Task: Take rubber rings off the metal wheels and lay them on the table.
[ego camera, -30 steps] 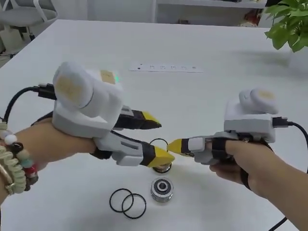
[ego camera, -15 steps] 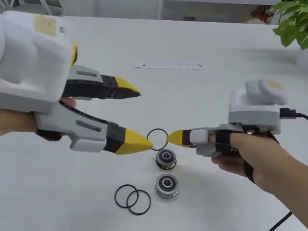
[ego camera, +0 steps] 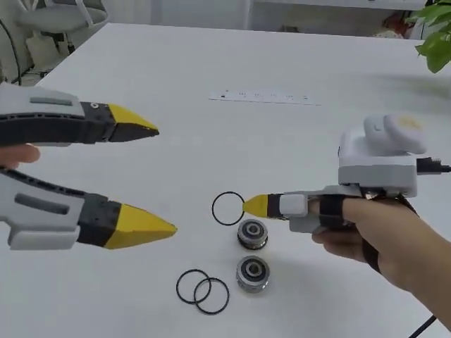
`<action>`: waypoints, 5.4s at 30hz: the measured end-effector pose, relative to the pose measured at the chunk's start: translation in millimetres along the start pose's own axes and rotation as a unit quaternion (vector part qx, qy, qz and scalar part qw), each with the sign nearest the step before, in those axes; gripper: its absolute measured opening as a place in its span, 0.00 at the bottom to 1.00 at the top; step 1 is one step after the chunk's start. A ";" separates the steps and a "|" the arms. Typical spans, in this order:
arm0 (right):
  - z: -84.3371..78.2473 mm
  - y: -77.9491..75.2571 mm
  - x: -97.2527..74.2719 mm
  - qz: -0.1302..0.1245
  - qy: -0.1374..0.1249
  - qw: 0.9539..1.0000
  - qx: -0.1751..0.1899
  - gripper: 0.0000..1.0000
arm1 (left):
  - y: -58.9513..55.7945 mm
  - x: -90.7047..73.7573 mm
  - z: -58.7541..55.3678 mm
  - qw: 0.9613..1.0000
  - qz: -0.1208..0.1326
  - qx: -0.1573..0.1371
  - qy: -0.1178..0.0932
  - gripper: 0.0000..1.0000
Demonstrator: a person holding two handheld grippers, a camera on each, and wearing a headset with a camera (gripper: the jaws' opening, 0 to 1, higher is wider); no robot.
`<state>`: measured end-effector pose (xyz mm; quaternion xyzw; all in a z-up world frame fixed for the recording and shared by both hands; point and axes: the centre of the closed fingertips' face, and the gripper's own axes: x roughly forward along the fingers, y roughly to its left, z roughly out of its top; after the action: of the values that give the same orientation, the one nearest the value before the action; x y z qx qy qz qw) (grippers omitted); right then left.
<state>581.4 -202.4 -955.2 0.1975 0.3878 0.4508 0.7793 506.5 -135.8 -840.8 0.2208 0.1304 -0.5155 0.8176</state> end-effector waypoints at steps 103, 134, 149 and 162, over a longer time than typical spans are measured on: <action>-43.7 -1.0 25.3 -0.035 0.109 0.982 -0.149 0.05 | -63.2 26.3 -95.1 0.985 -0.030 -0.160 0.057 0.70; 24.9 -22.4 -20.7 -0.068 -0.028 0.992 -0.104 0.09 | -48.8 18.7 -89.2 0.988 -0.007 -0.144 0.047 0.70; 26.4 -39.0 -33.2 -0.090 -0.030 0.991 -0.098 0.08 | -8.2 -3.6 -29.7 0.996 0.019 -0.082 0.001 0.71; 17.2 -54.0 -33.6 -0.113 -0.006 0.988 -0.108 0.08 | 20.0 17.1 15.3 0.999 0.017 -0.032 -0.037 0.66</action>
<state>614.7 -258.3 -965.8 0.0695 0.3522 0.3979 0.8442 531.7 -149.4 -830.5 0.1775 0.1130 -0.5047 0.8373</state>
